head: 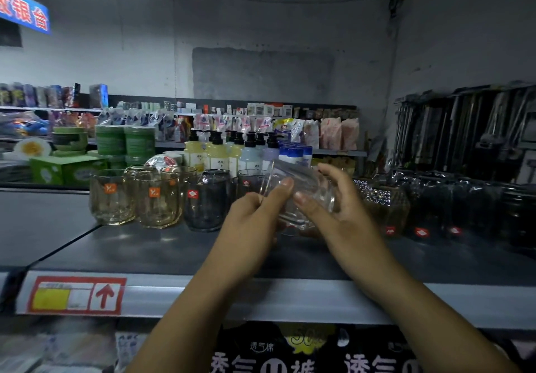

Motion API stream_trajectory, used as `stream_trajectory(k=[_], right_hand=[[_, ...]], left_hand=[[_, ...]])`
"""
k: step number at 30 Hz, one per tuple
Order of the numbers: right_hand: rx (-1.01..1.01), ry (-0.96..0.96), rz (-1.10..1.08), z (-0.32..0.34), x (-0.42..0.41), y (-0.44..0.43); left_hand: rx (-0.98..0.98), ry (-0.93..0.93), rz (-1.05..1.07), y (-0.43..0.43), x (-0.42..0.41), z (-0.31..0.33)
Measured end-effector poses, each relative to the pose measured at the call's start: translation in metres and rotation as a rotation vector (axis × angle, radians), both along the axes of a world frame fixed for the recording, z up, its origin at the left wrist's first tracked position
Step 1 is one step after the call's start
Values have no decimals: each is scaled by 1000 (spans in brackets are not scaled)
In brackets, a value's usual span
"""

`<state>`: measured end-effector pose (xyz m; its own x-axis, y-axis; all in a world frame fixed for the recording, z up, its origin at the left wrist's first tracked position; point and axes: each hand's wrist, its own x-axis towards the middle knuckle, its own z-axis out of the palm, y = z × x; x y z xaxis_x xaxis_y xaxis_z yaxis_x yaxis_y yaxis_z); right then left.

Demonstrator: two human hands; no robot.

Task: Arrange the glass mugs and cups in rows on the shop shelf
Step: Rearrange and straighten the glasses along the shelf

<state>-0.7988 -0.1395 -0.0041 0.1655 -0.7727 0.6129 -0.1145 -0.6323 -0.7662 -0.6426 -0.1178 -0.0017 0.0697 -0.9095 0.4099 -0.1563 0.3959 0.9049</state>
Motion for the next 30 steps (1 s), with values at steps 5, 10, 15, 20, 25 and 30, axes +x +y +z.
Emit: stream_trajectory(k=[5, 10, 15, 20, 25, 30], right_hand=[[6, 160, -104, 22, -27, 1], [-141, 601, -218, 51, -40, -5], [-220, 900, -304, 52, -30, -16], [-199, 936, -273, 35, -24, -24], [93, 660, -91, 15, -49, -15], [132, 531, -27, -9, -59, -26]], left_hand=[[102, -224, -112, 5, 22, 11], [-82, -120, 171, -8, 30, 3], [-203, -320, 204, -18, 29, -16], [-79, -545, -3, -15, 33, -15], [-29, -579, -48, -20, 35, -16], [-48, -616, -66, -21, 30, -17]])
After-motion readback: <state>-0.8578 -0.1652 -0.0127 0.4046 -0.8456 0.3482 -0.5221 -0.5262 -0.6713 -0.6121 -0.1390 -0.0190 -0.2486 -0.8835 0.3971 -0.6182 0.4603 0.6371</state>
